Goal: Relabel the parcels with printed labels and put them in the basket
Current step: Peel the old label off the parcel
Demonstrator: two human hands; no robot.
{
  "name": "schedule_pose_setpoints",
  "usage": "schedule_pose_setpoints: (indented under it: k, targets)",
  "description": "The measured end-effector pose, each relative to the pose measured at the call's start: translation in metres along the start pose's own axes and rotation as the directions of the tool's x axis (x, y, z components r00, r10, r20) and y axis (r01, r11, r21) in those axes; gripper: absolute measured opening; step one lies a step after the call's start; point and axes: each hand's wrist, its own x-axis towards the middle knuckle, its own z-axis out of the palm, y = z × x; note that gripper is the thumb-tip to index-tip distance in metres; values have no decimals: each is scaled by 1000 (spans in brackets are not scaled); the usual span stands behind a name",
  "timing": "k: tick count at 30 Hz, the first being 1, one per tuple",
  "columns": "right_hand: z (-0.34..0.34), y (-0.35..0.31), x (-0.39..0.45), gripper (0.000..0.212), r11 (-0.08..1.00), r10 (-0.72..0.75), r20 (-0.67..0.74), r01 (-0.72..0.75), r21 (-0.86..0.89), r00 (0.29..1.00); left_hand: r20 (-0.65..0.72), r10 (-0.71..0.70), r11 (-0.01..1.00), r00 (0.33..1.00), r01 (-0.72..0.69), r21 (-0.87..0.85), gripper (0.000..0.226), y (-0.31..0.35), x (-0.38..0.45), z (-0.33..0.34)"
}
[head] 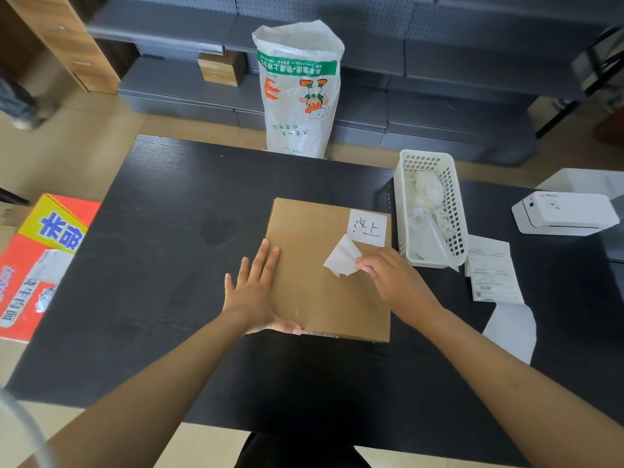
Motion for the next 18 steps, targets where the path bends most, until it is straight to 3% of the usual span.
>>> schedule_pose_setpoints:
  k: [10, 14, 16, 18]
  targets:
    - [-7, -7, -31, 14, 999, -40, -142, 35, -38, 989, -12, 32, 993, 999, -33, -110, 158, -3, -3, -1]
    - [-26, -6, -44, 23, 993, 52, -289, -19, 116, 956, -7, 41, 993, 999, -41, -109, 157, -3, -4, -1]
    - [-36, -6, -45, 16, 974, 153, -426, -62, 219, 892, -3, 48, 993, 999, -48, -111, 156, -3, -3, -1]
    - [-40, -9, -40, 9, 925, 313, -464, -157, 345, 829, 2, 54, 992, 999, -53, -113, 156, -3, -3, -2]
